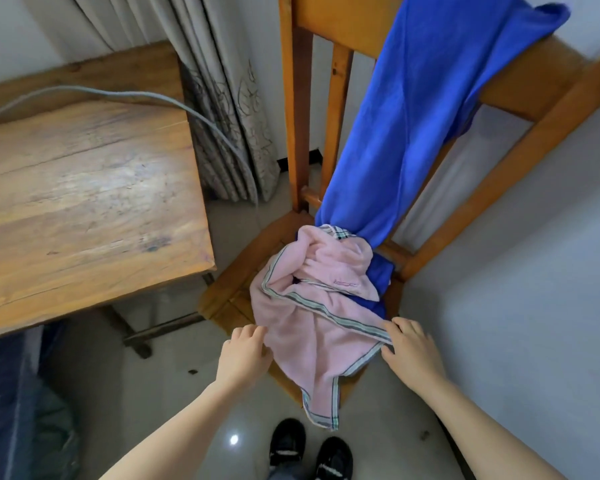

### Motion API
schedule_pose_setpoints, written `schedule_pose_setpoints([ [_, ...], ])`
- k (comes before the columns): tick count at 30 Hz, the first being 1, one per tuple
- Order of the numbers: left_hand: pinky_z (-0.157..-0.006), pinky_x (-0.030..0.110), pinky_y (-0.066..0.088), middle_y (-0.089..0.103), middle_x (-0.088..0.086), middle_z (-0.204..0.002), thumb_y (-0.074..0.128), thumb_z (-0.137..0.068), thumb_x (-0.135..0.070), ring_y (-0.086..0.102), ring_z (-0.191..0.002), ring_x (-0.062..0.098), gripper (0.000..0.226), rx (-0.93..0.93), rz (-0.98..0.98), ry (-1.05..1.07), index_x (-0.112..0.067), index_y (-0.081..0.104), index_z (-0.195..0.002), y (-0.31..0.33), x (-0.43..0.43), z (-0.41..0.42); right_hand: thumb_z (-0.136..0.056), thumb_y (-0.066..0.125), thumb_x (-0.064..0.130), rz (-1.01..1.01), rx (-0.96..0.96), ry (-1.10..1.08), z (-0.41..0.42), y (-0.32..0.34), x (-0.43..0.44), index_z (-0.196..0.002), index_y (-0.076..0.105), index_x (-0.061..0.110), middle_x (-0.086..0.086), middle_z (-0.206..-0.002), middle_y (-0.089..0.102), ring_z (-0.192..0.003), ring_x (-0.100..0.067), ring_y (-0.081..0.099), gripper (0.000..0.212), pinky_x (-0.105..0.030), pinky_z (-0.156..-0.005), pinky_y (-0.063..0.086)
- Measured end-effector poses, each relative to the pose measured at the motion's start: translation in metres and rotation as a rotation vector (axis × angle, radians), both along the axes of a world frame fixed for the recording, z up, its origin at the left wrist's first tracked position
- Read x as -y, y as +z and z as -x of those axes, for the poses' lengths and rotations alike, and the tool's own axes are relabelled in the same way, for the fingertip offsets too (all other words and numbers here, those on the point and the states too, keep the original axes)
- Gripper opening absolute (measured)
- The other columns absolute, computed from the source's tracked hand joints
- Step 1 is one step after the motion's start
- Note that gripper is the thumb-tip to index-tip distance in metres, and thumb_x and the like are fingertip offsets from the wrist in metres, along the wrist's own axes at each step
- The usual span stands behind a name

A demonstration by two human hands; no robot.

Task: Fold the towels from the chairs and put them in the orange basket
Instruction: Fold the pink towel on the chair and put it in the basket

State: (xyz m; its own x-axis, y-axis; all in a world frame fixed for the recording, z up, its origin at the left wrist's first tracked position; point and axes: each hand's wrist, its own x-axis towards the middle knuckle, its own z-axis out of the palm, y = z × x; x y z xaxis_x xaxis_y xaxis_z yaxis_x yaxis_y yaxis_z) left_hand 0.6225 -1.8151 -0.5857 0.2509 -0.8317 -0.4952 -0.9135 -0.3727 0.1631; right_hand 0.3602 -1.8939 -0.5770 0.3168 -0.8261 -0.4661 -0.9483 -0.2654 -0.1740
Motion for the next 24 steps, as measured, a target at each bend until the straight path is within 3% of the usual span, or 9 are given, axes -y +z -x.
schedule_pose_setpoints([
  [5, -0.094, 0.036, 0.04, 0.041, 0.005, -0.143, 0.052, -0.087, -0.023, 0.04, -0.127, 0.029, 0.054, 0.109, 0.018, -0.062, -0.018, 0.037, -0.138, -0.031, 0.03, -0.015, -0.095, 0.042, 0.031, -0.008, -0.038, 0.025, 0.002, -0.036, 0.023, -0.143, 0.027, 0.023, 0.001, -0.146, 0.034, -0.134, -0.018, 0.031, 0.051, -0.029, -0.103, 0.032],
  [9, -0.055, 0.033, 0.054, 0.068, 0.006, -0.105, 0.086, -0.037, -0.017, 0.068, -0.086, 0.028, 0.079, 0.2, 0.065, -0.249, -0.017, 0.058, -0.111, -0.052, 0.048, -0.019, -0.094, 0.045, 0.031, -0.037, -0.041, 0.011, 0.001, -0.064, 0.028, -0.145, 0.024, 0.022, 0.0, -0.146, 0.034, -0.133, -0.02, 0.031, 0.055, -0.032, -0.103, 0.032],
  [11, -0.057, 0.033, 0.055, 0.069, 0.006, -0.107, 0.086, -0.03, -0.013, 0.068, -0.09, 0.027, 0.079, 0.239, 0.157, -0.345, -0.018, 0.063, -0.105, -0.063, 0.058, -0.021, -0.093, 0.047, 0.032, -0.033, -0.051, 0.019, -0.003, -0.076, 0.03, -0.146, 0.022, 0.023, 0.0, -0.146, 0.034, -0.134, -0.02, 0.031, 0.059, -0.032, -0.102, 0.032],
  [14, -0.075, 0.038, 0.055, 0.055, 0.007, -0.129, 0.084, -0.041, -0.009, 0.047, -0.117, 0.023, 0.085, 0.208, 0.195, -0.475, -0.017, 0.055, -0.12, -0.066, 0.078, -0.02, -0.092, 0.05, 0.032, -0.025, -0.049, 0.021, -0.011, -0.085, 0.035, -0.147, 0.018, 0.023, -0.001, -0.144, 0.036, -0.133, -0.022, 0.032, 0.064, -0.033, -0.102, 0.032],
  [17, -0.11, 0.042, 0.028, 0.013, -0.001, -0.157, 0.056, -0.083, -0.007, 0.006, -0.139, 0.02, 0.074, 0.152, 0.052, -0.517, -0.02, 0.021, -0.147, -0.073, 0.094, -0.018, -0.08, 0.066, 0.033, -0.014, -0.09, 0.03, -0.021, -0.091, 0.036, -0.144, 0.029, 0.02, -0.006, -0.13, 0.049, -0.12, -0.027, 0.047, 0.074, -0.037, -0.094, 0.041],
  [19, -0.11, 0.04, 0.023, 0.015, -0.001, -0.156, 0.049, -0.088, -0.01, 0.012, -0.142, 0.02, 0.074, 0.181, -0.044, -0.506, -0.024, 0.01, -0.149, -0.081, 0.1, -0.021, -0.042, 0.09, 0.032, 0.018, -0.104, 0.053, -0.024, -0.101, 0.035, -0.122, 0.059, 0.015, -0.009, -0.094, 0.065, -0.082, -0.029, 0.064, 0.087, -0.039, -0.063, 0.053],
  [20, -0.109, 0.039, 0.025, 0.022, 0.0, -0.153, 0.049, -0.088, -0.012, 0.018, -0.141, 0.021, 0.075, 0.202, -0.057, -0.492, -0.025, 0.008, -0.149, -0.085, 0.1, -0.023, -0.024, 0.093, 0.029, 0.061, -0.113, 0.037, -0.025, -0.109, 0.032, -0.109, 0.067, 0.014, -0.007, -0.077, 0.065, -0.064, -0.027, 0.064, 0.089, -0.036, -0.049, 0.051],
  [22, -0.106, 0.037, 0.028, 0.034, -0.002, -0.148, 0.051, -0.089, -0.014, 0.028, -0.138, 0.021, 0.076, 0.219, -0.047, -0.414, -0.029, 0.007, -0.149, -0.091, 0.098, -0.027, -0.016, 0.092, 0.019, 0.092, -0.113, 0.001, -0.025, -0.122, 0.029, -0.099, 0.071, 0.014, -0.006, -0.064, 0.062, -0.051, -0.025, 0.06, 0.086, -0.033, -0.041, 0.047],
  [24, -0.102, 0.037, 0.03, 0.044, -0.003, -0.142, 0.048, -0.091, -0.016, 0.037, -0.133, 0.022, 0.071, 0.276, -0.044, -0.396, -0.032, 0.01, -0.148, -0.092, 0.095, -0.031, -0.027, 0.088, 0.006, 0.112, -0.152, 0.017, -0.027, -0.117, 0.025, -0.102, 0.07, 0.012, -0.008, -0.064, 0.062, -0.052, -0.028, 0.06, 0.078, -0.034, -0.043, 0.046],
])
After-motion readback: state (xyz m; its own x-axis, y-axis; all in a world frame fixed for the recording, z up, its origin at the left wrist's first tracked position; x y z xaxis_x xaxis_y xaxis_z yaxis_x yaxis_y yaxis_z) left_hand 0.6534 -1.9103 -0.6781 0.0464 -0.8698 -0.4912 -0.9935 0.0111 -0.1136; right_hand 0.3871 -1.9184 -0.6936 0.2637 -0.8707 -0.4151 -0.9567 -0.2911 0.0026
